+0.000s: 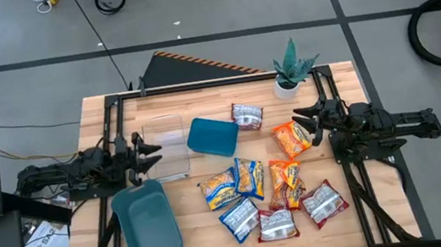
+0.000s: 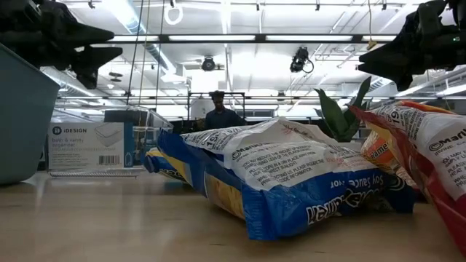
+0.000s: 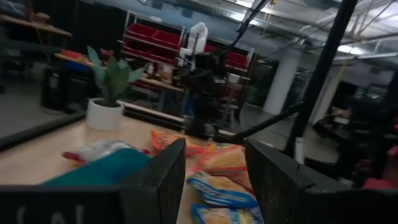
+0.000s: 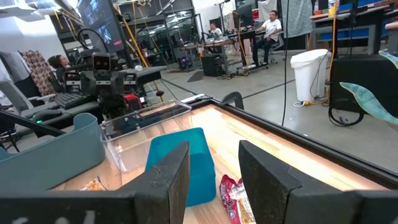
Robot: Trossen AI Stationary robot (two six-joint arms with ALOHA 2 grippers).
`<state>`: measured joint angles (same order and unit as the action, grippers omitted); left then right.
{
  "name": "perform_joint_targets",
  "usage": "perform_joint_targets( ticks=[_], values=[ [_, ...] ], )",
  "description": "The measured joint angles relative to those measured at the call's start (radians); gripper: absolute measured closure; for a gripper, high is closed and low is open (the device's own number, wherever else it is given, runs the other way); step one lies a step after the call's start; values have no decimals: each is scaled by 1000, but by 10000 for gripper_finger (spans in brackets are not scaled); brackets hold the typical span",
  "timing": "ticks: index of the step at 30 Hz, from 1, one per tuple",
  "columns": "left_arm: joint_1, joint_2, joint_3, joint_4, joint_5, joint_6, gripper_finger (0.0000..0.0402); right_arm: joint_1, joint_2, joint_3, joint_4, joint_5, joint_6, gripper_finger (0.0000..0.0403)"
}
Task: Sort Maruchan noodles
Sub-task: Put the top right blue noodle pack into the transparent bin
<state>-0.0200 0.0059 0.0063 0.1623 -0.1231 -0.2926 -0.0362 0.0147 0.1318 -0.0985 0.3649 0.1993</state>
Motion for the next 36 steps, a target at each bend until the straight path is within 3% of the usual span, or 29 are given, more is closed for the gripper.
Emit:
perform_joint_targets(
  ticks=[16, 21, 26, 36],
  values=[
    [0, 0, 0, 70, -32, -194, 230, 0, 0, 0, 80, 0, 49, 259],
    [0, 27, 30, 16, -10, -226, 230, 0, 0, 0, 83, 0, 160, 259],
    [0, 159, 133, -101, 14, -224, 230, 0, 5, 0, 82, -40, 197, 259],
    [31, 546, 395, -151, -55, 15, 230, 0, 48, 0, 100, -4, 93, 259]
  ],
)
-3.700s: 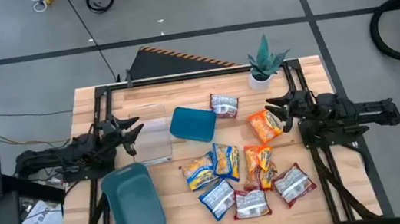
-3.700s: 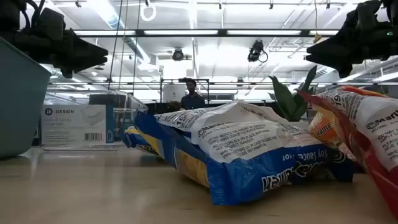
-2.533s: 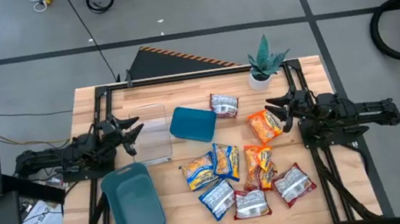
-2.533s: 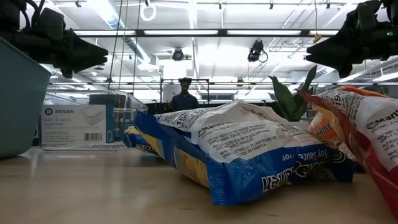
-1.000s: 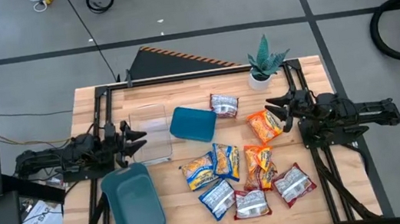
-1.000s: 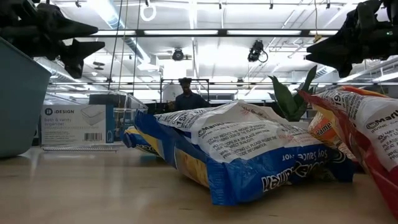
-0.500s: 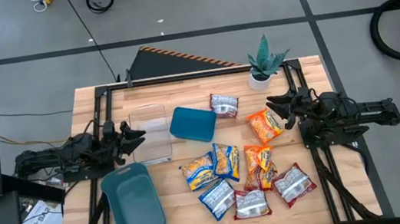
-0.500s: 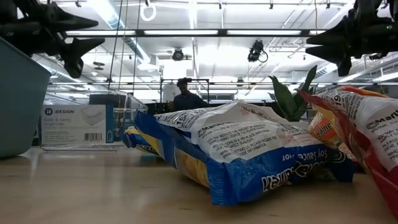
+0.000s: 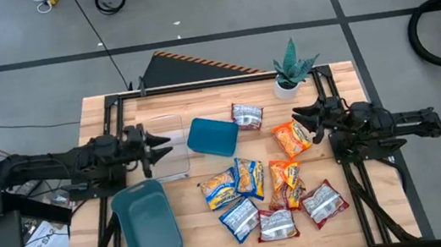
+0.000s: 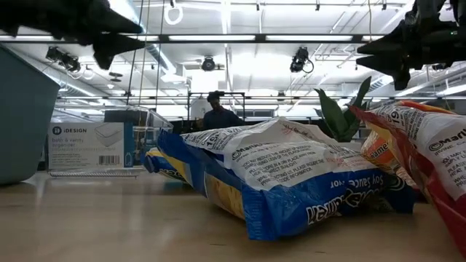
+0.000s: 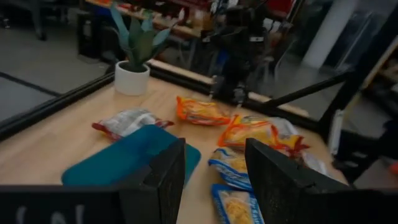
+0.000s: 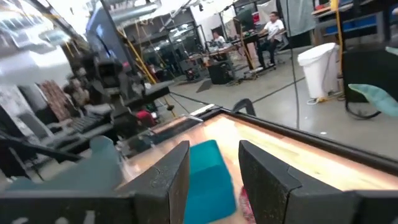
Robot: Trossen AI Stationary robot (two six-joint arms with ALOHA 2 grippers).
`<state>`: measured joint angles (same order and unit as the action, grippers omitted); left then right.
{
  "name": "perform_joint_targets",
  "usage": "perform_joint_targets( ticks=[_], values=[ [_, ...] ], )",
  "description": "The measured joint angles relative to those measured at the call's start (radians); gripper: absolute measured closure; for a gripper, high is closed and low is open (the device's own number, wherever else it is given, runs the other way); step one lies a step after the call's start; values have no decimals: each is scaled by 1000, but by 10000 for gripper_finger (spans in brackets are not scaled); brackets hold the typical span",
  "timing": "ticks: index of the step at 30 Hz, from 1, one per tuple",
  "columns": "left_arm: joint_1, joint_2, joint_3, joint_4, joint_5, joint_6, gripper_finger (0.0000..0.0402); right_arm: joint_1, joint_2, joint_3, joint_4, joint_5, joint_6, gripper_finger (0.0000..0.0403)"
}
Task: Sort Maruchan noodles
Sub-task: Put the top right blue noodle pack into the transparent bin
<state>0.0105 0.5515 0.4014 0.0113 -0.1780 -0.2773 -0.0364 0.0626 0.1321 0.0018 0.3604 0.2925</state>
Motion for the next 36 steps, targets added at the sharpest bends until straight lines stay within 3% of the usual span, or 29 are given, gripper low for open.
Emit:
perform_joint_targets(
  ticks=[4, 10, 22, 26, 36],
  values=[
    [34, 140, 117, -72, 56, 35, 230, -7, 59, 0, 113, 13, -62, 259],
    [44, 311, 265, -167, 87, 108, 230, -20, 155, 5, 313, -78, -153, 259],
    [-63, 542, 474, -418, 91, 42, 230, -20, 372, 117, 311, -97, -255, 259],
    [-98, 610, 554, -540, 105, -7, 230, -18, 372, 119, 255, -84, -298, 259],
    [-116, 788, 684, -621, 129, 106, 230, -19, 253, 150, 161, -37, -322, 259]
  ],
)
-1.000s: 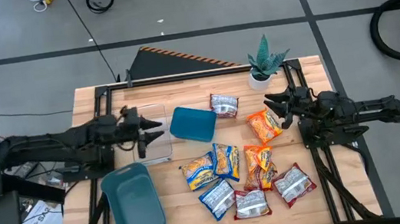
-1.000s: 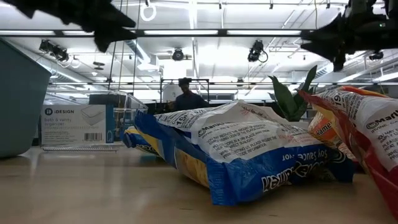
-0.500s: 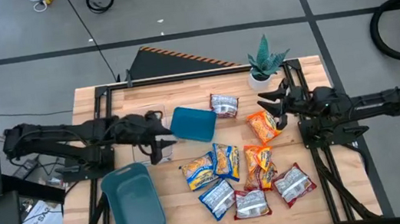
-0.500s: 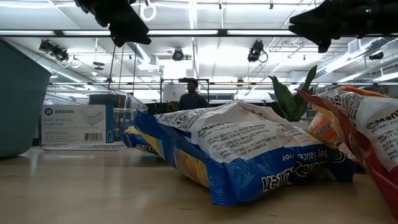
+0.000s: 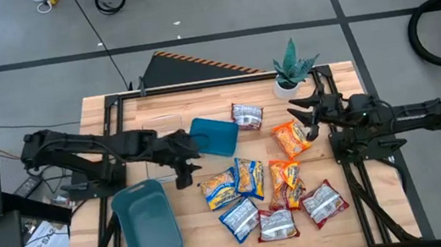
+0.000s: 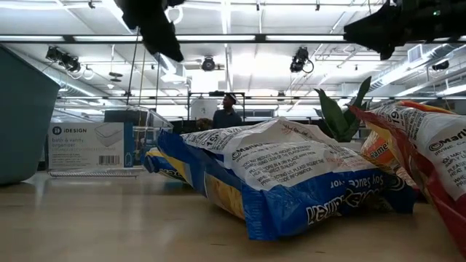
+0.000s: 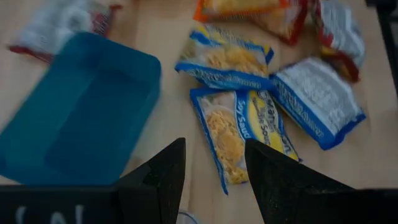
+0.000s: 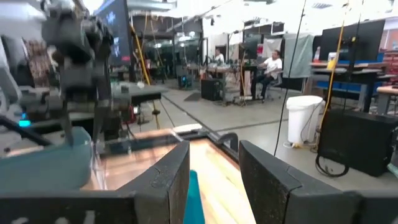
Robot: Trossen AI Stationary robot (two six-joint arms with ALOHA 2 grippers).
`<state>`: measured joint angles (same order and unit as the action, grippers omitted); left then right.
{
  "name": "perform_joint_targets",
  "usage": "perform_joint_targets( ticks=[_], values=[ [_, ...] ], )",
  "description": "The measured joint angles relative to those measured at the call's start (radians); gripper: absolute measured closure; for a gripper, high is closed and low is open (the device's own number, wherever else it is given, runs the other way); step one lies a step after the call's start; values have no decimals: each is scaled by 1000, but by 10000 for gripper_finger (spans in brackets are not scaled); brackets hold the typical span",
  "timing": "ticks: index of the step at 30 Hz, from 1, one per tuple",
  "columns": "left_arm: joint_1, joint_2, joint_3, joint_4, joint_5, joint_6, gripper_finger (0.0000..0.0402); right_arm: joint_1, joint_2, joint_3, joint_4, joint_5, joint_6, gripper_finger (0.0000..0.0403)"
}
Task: Sort Maruchan noodles
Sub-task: Put the top right blue noodle pack into the transparent bin
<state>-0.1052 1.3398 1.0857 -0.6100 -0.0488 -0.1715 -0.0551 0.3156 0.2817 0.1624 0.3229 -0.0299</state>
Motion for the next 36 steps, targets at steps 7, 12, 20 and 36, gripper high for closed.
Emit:
perform_joint_targets(
  ticks=[7, 12, 20, 36],
  values=[
    [-65, 199, 136, -150, 53, 36, 230, 0, -8, 0, 22, -2, 0, 259],
    [-138, 345, 217, -214, -4, 219, 230, 0, -8, 0, 24, -2, 0, 259],
    [-209, 440, 235, -156, -276, 544, 230, 0, -8, 0, 24, -3, 1, 259],
    [-97, 460, 236, 238, -43, 1111, 230, 0, -8, -1, -1, -3, -8, 259]
  ],
)
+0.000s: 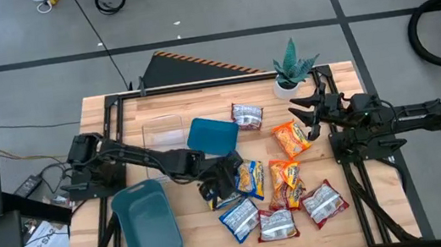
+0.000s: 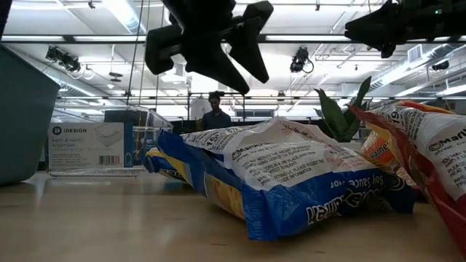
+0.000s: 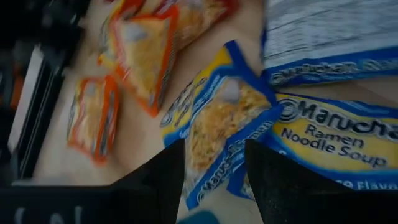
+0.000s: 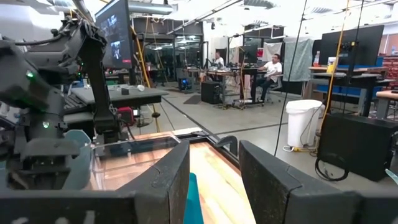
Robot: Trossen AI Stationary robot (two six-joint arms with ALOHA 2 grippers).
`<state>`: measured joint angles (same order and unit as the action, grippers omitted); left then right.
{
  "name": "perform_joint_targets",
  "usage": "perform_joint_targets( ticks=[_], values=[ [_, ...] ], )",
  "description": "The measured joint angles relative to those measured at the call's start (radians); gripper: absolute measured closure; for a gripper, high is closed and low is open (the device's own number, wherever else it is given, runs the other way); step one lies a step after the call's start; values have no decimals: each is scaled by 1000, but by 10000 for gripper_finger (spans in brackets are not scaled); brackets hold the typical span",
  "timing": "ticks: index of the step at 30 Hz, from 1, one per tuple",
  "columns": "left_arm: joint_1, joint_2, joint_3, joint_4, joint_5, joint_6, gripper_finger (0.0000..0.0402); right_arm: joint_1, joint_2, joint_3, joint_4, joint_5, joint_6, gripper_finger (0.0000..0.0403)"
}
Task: Sort Maruchan noodles
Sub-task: Put the top right blue noodle pack into the transparent bin
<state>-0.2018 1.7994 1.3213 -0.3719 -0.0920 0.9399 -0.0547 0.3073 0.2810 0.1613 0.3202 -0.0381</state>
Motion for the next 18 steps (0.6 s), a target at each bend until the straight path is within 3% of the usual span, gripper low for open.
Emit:
perform_joint_targets(
  ticks=[10, 18],
  values=[
    [3, 108, -2, 62, 52, 357, 230, 0, 12, 0, -29, -8, 66, 259],
    [-5, 165, -2, 142, 57, 436, 230, 0, 18, 0, -36, -8, 87, 259]
  ],
)
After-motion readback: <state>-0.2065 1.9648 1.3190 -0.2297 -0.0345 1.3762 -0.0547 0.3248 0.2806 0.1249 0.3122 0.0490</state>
